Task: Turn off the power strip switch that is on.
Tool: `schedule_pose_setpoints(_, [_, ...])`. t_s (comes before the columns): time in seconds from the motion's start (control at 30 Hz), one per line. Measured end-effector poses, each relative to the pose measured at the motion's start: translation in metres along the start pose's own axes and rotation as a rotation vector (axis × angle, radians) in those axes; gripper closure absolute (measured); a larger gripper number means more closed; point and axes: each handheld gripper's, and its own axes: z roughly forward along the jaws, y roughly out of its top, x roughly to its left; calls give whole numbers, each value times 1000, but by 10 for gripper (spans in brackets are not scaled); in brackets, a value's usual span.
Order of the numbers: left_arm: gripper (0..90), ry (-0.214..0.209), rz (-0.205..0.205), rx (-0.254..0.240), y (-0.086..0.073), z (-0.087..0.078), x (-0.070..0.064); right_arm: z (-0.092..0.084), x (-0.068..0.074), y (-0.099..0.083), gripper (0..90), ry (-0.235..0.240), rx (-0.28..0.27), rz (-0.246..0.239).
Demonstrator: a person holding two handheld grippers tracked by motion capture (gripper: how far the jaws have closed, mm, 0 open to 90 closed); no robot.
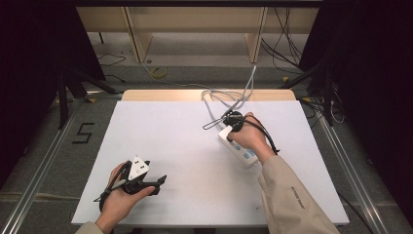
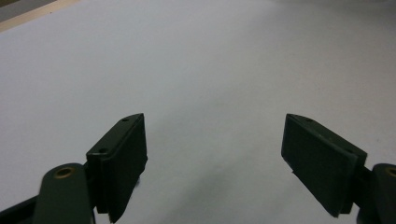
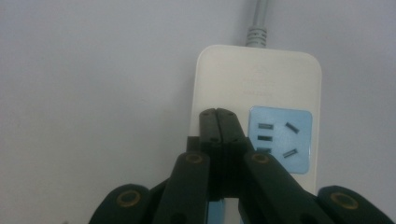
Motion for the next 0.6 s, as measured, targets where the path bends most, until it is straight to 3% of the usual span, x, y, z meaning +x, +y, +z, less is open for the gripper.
schedule_pose_setpoints(0.53, [221, -2, -2, 1, 0, 0, 0, -1, 0, -1, 900, 3, -4, -4])
schedule_pose_setpoints(0.6, [221, -1, -7, -2, -1, 0, 0, -6, 0, -1, 900, 6, -28, -6])
